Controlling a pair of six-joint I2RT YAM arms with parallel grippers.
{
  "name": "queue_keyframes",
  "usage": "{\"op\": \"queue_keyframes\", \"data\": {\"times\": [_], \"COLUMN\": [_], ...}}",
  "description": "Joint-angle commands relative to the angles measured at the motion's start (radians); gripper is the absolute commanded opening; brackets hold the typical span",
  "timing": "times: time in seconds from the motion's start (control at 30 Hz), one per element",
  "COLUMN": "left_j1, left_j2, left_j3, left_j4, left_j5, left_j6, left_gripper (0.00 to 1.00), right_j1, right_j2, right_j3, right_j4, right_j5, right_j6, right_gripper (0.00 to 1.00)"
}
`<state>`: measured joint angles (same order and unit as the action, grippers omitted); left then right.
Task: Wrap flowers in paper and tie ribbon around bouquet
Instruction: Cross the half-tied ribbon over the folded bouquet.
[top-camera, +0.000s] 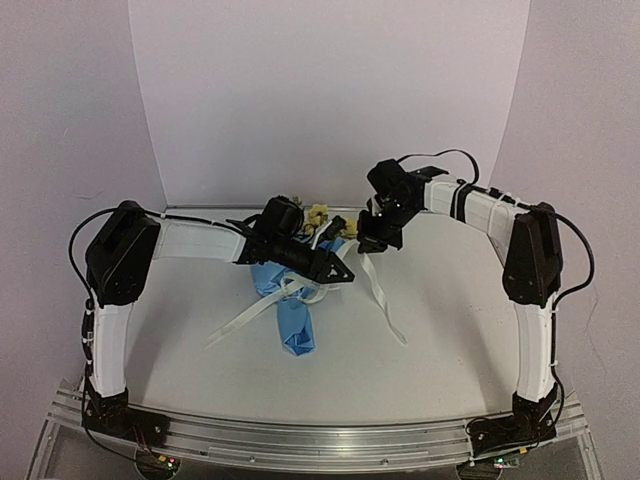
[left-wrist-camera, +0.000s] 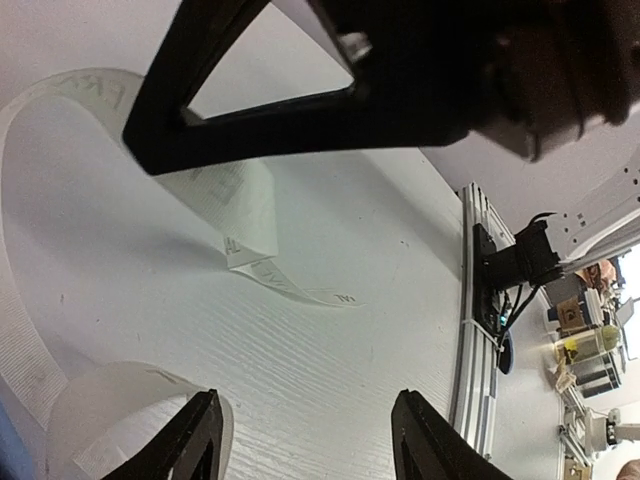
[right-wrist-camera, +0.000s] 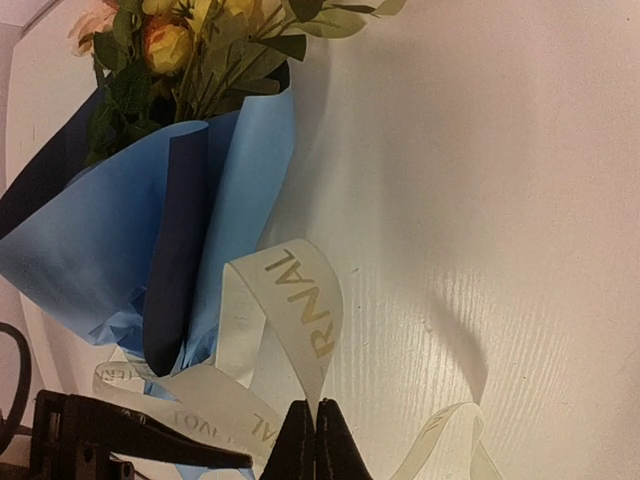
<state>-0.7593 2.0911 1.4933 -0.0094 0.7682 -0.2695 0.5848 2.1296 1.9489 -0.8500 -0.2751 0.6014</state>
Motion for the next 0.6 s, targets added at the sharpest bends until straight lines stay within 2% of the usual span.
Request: {"op": "queue_keyframes", "data": {"times": [0.0,0.17,0.37,0.57], "left_j1": [0.002,0.015,0.053,0.143], "left_j2": [-0.118,-0.150,-0.226,-0.280], "left_j3": [-0.076,-0.102,-0.154,-0.190], "left_j4": [0.144,0.154,0.221,0.206], "left_j5": [-0.062,-0.093,-0.039,-0.027], "left_j6": [0.004,0.011,-0.054,-0.136], "left_gripper": [0.61,0.62,0.64,0.55], "right_j1": [0.002,0.003,0.009,0.058], "right_j2": [-0.048,-0.060,-0.069,-0.055], "right_j3": [0.003,-0.008,-0.010,0.047], "right_j4": [0.024,0.027,0.028,0.026], "right_j5": [-0.014,-0.008,0.012,0.046], "right_j6": [-0.011,-0.007,0.014,0.077], "right_gripper": [0.00,0.00,0.00,0.00]}}
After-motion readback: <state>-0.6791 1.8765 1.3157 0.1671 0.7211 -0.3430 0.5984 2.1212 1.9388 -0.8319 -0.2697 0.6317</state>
